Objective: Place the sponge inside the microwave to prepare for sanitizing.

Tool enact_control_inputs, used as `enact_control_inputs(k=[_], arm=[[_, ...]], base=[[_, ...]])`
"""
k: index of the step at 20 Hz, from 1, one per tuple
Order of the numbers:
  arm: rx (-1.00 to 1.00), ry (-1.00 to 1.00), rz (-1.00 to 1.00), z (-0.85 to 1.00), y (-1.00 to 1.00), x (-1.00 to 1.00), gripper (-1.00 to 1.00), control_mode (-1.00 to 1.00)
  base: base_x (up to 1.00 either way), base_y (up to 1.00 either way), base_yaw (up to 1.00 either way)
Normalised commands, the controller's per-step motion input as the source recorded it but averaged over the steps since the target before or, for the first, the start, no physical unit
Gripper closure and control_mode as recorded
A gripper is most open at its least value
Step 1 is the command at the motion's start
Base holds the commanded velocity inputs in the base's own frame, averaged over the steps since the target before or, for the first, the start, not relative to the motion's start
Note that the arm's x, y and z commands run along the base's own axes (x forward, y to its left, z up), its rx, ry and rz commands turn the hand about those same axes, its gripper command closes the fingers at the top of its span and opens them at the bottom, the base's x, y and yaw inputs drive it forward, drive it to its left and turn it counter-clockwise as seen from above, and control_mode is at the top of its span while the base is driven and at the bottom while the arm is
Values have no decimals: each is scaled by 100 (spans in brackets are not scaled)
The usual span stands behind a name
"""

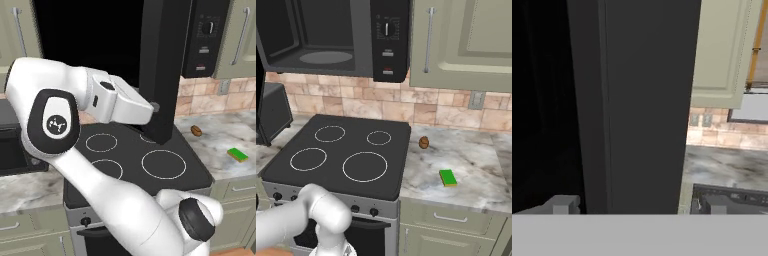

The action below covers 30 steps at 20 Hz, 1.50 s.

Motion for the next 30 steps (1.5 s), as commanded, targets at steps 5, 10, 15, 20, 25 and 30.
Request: enact_control_inputs(k=[5,10,15,20,25,30], arm=[[0,1,0,-8,0,0,-100,-100],[0,2,2,-19,8,-11,-100,-100],[0,2,19,-11,1,-12,-100,-100],[0,0,28,0,0,-44,-100,-100],[0,0,27,0,0,-67,-100,-100],[1,-1,23,0,-10,-94,-100,-100]], base=[[0,0,0],[0,0,0],[0,0,0],[0,0,0],[0,0,0],[0,0,0]])
